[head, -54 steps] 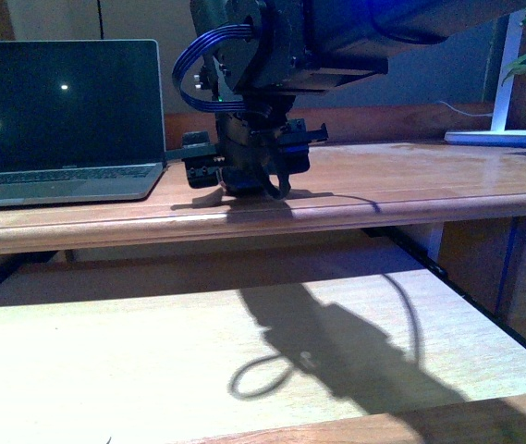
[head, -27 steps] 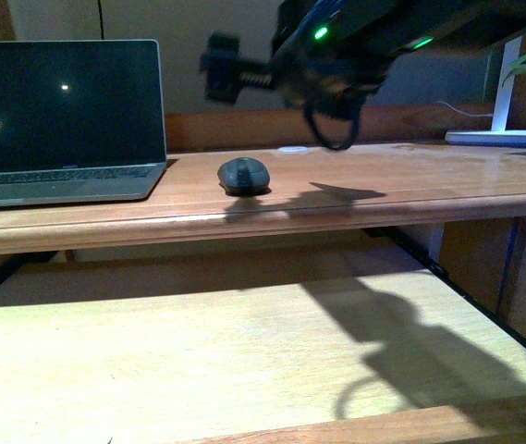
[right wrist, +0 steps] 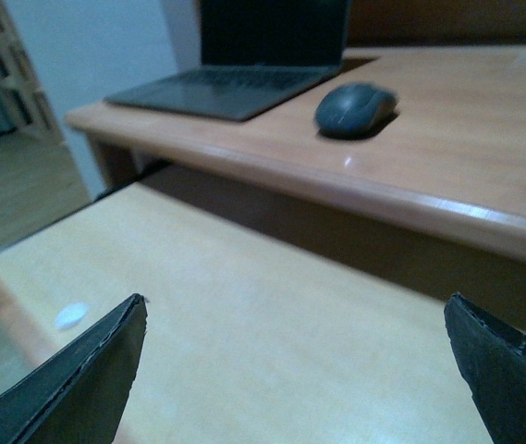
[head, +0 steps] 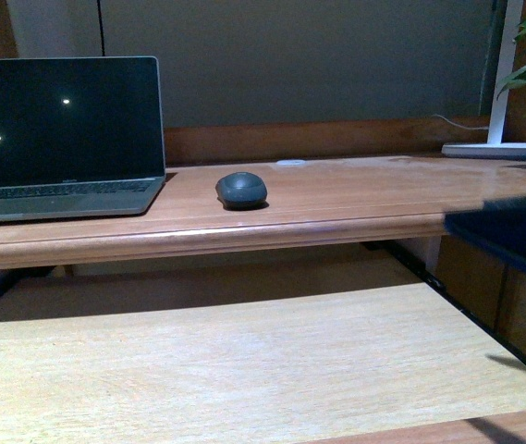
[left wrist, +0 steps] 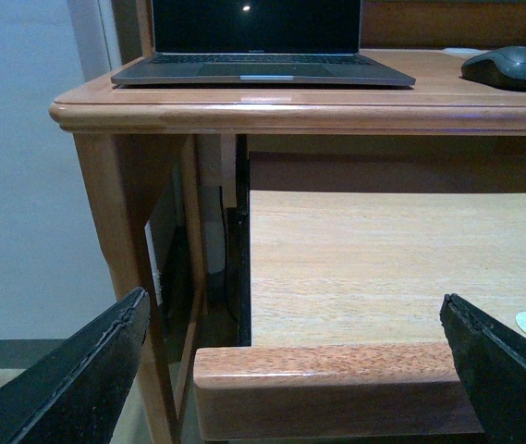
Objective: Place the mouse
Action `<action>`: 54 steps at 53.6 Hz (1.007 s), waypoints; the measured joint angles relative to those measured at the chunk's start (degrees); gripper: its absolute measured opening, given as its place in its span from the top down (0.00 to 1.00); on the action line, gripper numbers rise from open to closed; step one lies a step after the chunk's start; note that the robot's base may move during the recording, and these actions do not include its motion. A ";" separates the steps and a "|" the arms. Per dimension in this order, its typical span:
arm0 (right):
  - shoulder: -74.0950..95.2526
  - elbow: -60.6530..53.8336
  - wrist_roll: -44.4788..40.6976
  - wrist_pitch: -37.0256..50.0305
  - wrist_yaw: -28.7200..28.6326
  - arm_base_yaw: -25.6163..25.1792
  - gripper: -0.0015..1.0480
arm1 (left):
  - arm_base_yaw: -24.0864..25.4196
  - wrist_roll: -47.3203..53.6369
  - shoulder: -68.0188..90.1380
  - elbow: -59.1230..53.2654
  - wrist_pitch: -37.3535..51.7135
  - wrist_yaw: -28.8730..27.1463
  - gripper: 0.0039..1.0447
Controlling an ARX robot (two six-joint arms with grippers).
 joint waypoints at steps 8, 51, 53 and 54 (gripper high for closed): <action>-7.41 -10.58 -9.55 -7.72 -13.81 -4.81 0.07 | 0.00 0.00 0.00 0.00 0.00 -0.02 0.07; 17.51 -5.95 -24.50 6.05 15.34 15.65 0.07 | 0.00 0.00 0.00 0.00 0.00 0.00 0.07; 20.00 -3.65 -23.21 7.30 18.93 16.83 0.07 | 0.00 0.00 0.00 0.00 0.00 0.00 0.07; 21.24 -2.36 -22.67 7.65 20.72 17.40 0.07 | 0.00 0.00 0.00 0.00 0.00 -0.02 0.07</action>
